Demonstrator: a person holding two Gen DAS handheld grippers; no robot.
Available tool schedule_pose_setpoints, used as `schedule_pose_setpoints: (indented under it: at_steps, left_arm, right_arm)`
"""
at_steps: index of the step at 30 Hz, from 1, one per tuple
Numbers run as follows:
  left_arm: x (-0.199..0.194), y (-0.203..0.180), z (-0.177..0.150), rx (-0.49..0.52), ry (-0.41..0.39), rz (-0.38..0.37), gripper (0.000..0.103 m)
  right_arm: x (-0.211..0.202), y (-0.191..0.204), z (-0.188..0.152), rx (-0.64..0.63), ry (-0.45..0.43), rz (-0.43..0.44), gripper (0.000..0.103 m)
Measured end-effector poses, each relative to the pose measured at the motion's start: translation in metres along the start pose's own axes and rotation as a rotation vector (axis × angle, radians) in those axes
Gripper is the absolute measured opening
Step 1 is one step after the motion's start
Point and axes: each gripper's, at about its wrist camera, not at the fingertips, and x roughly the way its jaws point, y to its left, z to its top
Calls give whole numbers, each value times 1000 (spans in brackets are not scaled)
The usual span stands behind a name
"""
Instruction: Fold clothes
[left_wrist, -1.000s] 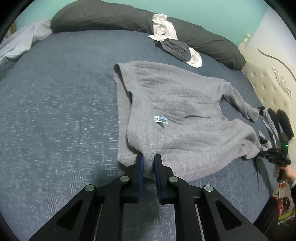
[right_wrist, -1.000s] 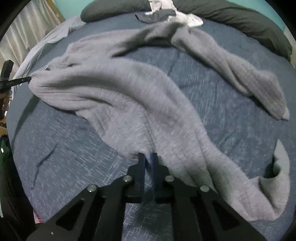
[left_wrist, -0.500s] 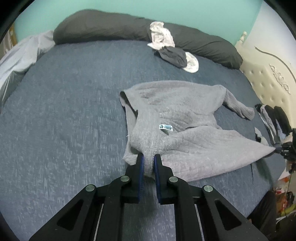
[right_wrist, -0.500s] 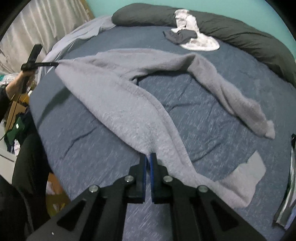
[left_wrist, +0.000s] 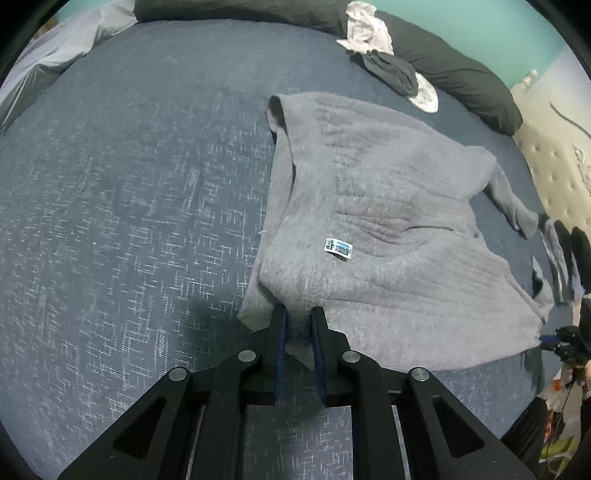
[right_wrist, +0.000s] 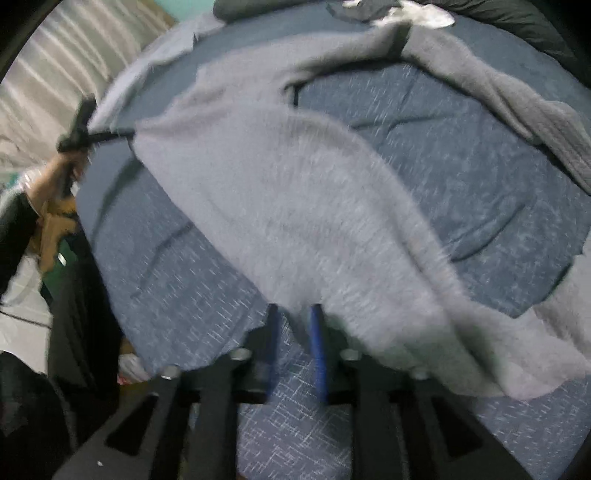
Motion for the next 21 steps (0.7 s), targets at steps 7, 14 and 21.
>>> schedule_pose_setpoints:
  at_steps: [7, 14, 21]
  left_arm:
    - [-32, -12, 0, 8, -95, 4, 20]
    - [-29, -62, 13, 51, -143, -76, 25]
    - [7, -127, 21, 64, -185, -145, 26]
  right_arm:
    - [-79, -69, 0, 184, -201, -161, 47]
    - [-104, -163, -29, 495, -257, -366, 51]
    - [-87, -192, -40, 586, -193, -405, 51]
